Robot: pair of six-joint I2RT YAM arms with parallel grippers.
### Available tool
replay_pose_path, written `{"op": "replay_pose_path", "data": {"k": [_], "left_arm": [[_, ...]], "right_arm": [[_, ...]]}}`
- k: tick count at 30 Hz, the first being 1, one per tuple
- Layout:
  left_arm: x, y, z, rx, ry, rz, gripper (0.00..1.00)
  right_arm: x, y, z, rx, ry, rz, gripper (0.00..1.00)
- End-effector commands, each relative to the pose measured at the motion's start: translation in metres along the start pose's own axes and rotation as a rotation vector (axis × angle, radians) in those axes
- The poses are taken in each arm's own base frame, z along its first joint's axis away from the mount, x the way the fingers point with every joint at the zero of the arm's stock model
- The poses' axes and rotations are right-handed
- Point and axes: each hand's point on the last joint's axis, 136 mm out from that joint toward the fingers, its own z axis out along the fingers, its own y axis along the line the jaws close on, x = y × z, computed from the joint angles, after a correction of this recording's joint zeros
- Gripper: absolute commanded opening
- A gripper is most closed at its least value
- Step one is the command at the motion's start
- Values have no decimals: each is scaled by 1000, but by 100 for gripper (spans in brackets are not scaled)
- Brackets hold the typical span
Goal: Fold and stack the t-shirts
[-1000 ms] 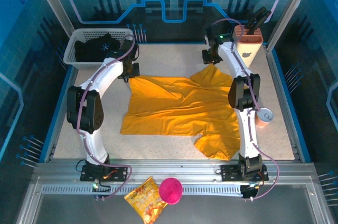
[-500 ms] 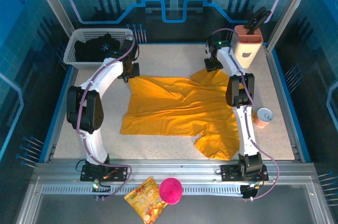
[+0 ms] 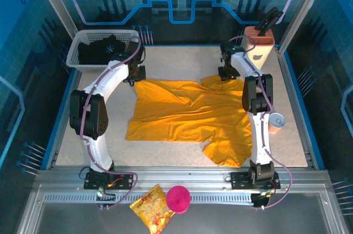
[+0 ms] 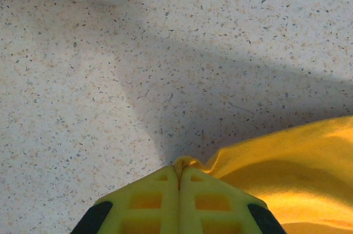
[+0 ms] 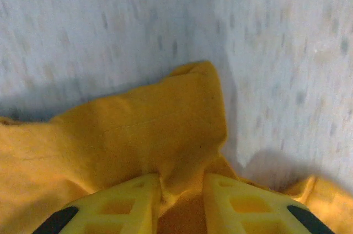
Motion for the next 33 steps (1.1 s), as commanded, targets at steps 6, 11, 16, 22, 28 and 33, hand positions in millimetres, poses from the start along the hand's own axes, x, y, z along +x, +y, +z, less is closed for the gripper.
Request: {"op": "replay_pose_path", "data": {"k": [6,11,16,22,28,33], "left_arm": [[1,-4,-8,34,-11,-20,0],[1,-5,-7,42,-12,-25,0],[2,-7,-3,44,-3,-19,0],[3,-6,0,41,3,-16,0],[4,-7,2,42,5,-17,0],[5,-9,4,48,10,-16,0]], "right_arm": [[8,-11,-49,-23,-52,97,32],[-13,-19,-58,-9,-88,86,33],[-21,-19,-34,-9,-52,73,33],[-34,-22,-12,-2,-46,65,33],[-35,-26,-5,15,-30,55,33],[-28,-28,-1,21,-15,56,33]]}}
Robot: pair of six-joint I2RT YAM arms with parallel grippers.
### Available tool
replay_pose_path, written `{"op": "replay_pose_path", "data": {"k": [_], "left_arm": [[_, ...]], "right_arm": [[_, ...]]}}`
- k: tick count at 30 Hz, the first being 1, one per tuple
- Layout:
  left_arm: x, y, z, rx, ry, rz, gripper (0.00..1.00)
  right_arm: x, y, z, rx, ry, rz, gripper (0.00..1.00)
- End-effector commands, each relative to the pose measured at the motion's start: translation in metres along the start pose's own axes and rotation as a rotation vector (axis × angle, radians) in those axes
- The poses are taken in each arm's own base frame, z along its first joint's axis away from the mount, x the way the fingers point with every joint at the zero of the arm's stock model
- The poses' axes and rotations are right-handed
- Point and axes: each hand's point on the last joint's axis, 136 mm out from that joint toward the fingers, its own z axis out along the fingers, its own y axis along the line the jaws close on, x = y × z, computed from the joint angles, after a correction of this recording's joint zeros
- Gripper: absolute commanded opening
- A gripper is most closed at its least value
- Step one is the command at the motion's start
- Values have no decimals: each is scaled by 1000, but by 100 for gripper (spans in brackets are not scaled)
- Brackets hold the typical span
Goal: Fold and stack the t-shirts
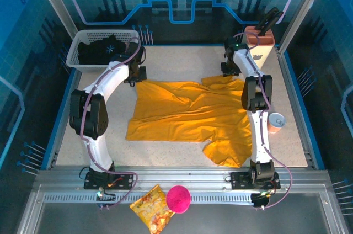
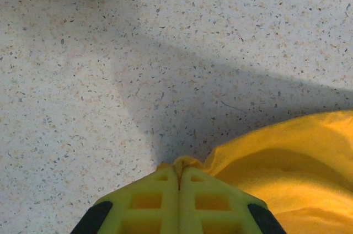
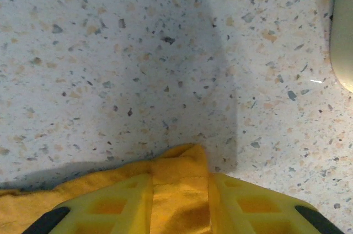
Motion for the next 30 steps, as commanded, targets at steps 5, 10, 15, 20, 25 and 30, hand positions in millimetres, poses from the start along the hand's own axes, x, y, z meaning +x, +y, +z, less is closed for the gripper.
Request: {"op": "replay_pose_path", "data": {"k": [5,10,15,20,25,30], "left_arm": [[3,-4,1,22,7,-2,0],[4,-3,2,18,9,-2,0],[5,-3,3,17,11,-1,0],[6,-3,4,16,13,0,0],[7,-2,3,16,17,1,0],[8,-1,-1,15,11,-1,0]], "right_arm": [[7,-14,-4,20,14,5,33],[7,-17,0,11,17,14,34],[13,-14,15,-27,55,24,33],[25,-8,29,-49,96,28,31],[28,-4,34,-70,105,30,20],[23,-1,24,-93,85,26,0]]}}
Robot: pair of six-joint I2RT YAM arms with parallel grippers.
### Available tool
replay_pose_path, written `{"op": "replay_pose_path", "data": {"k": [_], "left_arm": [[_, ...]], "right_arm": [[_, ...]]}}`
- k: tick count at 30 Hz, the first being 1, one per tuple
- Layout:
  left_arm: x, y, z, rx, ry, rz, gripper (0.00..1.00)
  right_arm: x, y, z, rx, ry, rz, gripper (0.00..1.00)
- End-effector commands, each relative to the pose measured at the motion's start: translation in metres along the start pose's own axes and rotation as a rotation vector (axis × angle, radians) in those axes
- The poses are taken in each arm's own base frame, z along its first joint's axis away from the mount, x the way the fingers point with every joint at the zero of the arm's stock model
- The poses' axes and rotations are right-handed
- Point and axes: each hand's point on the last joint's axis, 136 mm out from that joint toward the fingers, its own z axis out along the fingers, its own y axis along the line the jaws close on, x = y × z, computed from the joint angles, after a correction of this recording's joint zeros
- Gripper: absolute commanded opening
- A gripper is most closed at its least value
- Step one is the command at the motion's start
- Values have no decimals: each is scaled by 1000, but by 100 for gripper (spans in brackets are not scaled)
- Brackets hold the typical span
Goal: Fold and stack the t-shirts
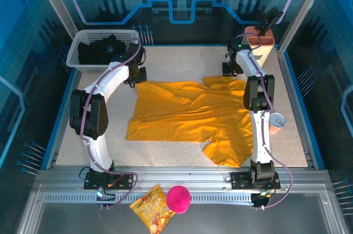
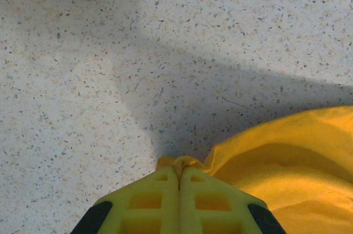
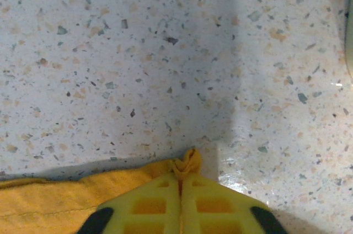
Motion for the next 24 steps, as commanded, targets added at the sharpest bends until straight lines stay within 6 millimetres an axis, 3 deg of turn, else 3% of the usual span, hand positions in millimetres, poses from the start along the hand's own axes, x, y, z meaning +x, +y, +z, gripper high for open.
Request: {"op": "replay_pose_path", "data": {"k": [1,5,8,9,12,13,18,24], "left_arm": [[2,-1,-6,17,-7,-4,0],[-5,-4,-20,40,-37,-10,0],[-19,-7,-45,71,-90,-19,0],[-24,-8,-58,86,-114,-21,0],[-40,-7,-101,122,-196,-27,0],[-45,-6,-120,134,-233,-30,0],[-55,7,-205,180,-378,-49,0],[-37,34,-314,246,-569,-87,0]], "right_arm": [[20,-5,14,-17,79,5,0],[5,1,-30,-31,-5,-10,0],[-8,4,-84,-39,-107,-21,0],[-14,4,-119,-43,-172,-21,0],[-16,5,-196,-47,-312,-28,0],[-13,4,-230,-47,-375,-30,0],[21,-2,-349,-46,-601,-34,0],[88,-13,-484,-73,-889,-56,0]]}}
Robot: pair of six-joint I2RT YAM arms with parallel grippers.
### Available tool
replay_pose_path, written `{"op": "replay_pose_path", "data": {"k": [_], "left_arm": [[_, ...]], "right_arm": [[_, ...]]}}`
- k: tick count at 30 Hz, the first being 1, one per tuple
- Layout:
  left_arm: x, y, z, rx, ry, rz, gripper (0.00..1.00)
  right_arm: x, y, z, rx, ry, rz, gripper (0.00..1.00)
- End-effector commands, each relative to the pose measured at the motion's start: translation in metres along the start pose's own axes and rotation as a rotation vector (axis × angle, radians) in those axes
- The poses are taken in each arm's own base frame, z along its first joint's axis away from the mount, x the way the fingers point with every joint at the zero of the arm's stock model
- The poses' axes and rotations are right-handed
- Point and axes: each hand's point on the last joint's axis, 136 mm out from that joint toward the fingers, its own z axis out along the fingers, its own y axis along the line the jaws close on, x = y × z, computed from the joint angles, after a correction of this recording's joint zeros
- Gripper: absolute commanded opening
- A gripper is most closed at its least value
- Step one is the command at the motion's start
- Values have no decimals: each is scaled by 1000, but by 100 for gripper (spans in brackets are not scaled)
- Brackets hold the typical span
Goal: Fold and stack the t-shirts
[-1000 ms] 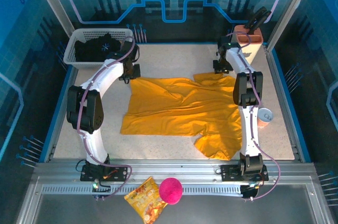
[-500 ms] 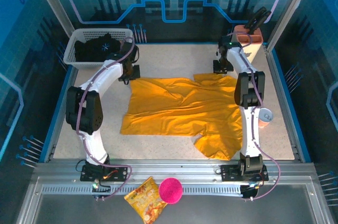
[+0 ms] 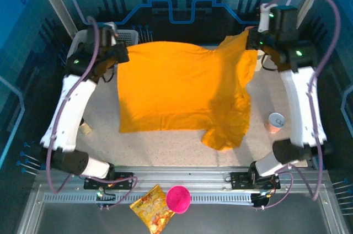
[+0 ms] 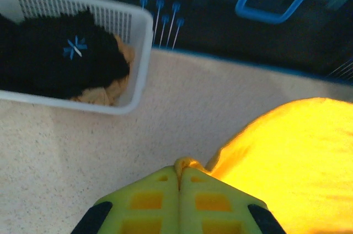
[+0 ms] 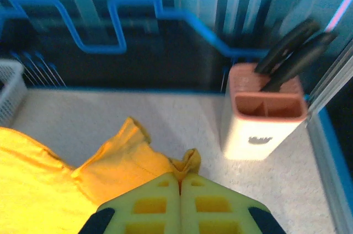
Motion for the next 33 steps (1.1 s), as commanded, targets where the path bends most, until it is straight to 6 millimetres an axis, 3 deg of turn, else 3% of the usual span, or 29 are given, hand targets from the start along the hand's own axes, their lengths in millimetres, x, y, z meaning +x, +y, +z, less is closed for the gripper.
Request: {"op": "replay_pose_path", "data": {"k": [1,6,9,11,15,18,22,25,30,33], "left_arm": [[-11,6,-67,26,-78,-10,0],[-25,10,-173,136,-277,-29,0],[-22,16,-230,188,-371,-35,0],[-16,22,-262,210,-423,-40,0],[-2,37,-313,235,-519,-63,0],[3,45,-341,248,-580,-78,0],[-4,46,-351,239,-604,-66,0],[-15,39,-339,227,-590,-42,0],[-36,24,-290,199,-536,7,0],[-42,15,-247,179,-490,34,0]], "right_arm": [[-5,-2,-55,4,-62,-37,0],[-34,-3,-188,-101,-343,12,0],[-40,-6,-264,-166,-492,40,0],[-37,-8,-304,-205,-570,56,0],[-26,-13,-361,-256,-687,87,0],[-22,-17,-382,-261,-734,96,0],[-31,-22,-385,-229,-772,81,0],[-44,-24,-368,-191,-763,64,0],[-72,-20,-302,-97,-682,-14,0],[-82,-13,-238,-27,-583,-91,0]]}}
